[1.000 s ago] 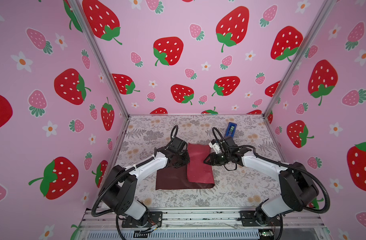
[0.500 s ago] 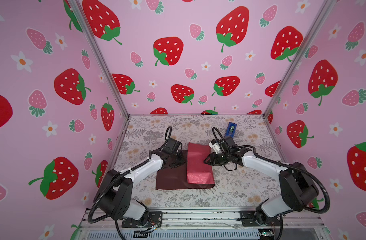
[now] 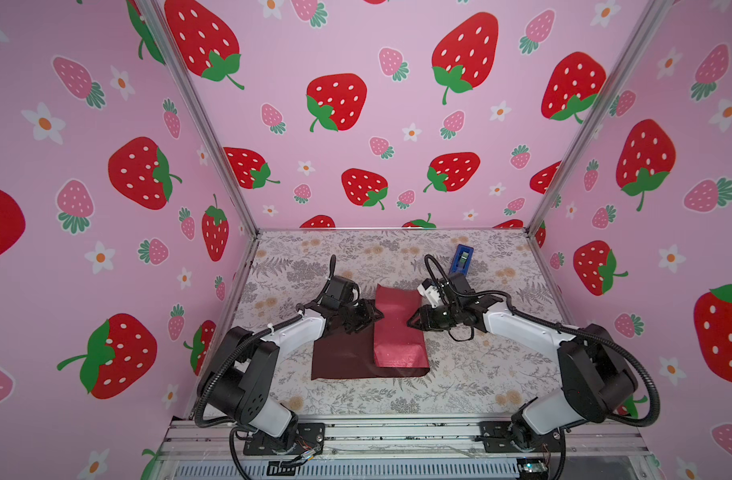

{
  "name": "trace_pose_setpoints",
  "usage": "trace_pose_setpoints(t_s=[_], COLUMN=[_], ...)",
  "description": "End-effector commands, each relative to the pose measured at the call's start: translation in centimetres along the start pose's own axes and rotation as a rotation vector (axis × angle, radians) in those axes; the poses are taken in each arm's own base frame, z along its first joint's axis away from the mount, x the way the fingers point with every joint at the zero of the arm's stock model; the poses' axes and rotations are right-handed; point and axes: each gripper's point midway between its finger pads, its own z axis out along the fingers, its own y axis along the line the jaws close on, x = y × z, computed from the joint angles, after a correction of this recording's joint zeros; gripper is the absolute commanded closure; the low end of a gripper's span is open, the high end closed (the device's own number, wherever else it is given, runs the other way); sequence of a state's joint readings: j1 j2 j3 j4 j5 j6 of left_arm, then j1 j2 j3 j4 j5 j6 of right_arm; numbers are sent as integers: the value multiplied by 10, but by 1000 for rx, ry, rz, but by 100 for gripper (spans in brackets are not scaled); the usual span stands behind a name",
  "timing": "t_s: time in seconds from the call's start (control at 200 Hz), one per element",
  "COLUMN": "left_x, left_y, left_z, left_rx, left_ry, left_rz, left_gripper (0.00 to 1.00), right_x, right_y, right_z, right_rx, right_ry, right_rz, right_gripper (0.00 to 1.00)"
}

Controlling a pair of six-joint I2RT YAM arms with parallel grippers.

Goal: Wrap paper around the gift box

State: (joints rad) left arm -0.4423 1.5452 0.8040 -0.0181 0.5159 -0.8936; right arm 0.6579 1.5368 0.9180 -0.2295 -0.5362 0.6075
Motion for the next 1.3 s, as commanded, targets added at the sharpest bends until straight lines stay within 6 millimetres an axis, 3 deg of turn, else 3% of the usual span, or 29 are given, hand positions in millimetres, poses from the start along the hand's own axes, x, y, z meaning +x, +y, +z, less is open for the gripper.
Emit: trace_pose_setpoints(t_s=[0.0, 0.36, 0.555, 0.595, 0.915, 1.296], left_x=[1, 6, 8, 8, 15, 26], left_y=[-15, -10, -15, -15, -2, 15], left_z=[-1, -5, -11, -12, -20, -4], left_rx=[85, 76, 81, 79, -9, -78], left_ry=[11, 7, -4, -6, -22, 13], left_rz=[5, -5, 10, 12, 30, 32], left_gripper=[63, 87, 93, 99, 100, 100], right_x=[16, 15, 13, 12, 0, -6], right_y=[-15, -13, -12, -11, -3, -5], right_z=[5, 3, 1, 0, -15, -31], right_rx=[47, 48, 47, 48, 65, 88], right_ry=[48, 41, 36, 33, -13, -44], right_rz=[33, 32, 28, 28, 16, 14], right_gripper=[60, 60, 61, 60, 61, 62])
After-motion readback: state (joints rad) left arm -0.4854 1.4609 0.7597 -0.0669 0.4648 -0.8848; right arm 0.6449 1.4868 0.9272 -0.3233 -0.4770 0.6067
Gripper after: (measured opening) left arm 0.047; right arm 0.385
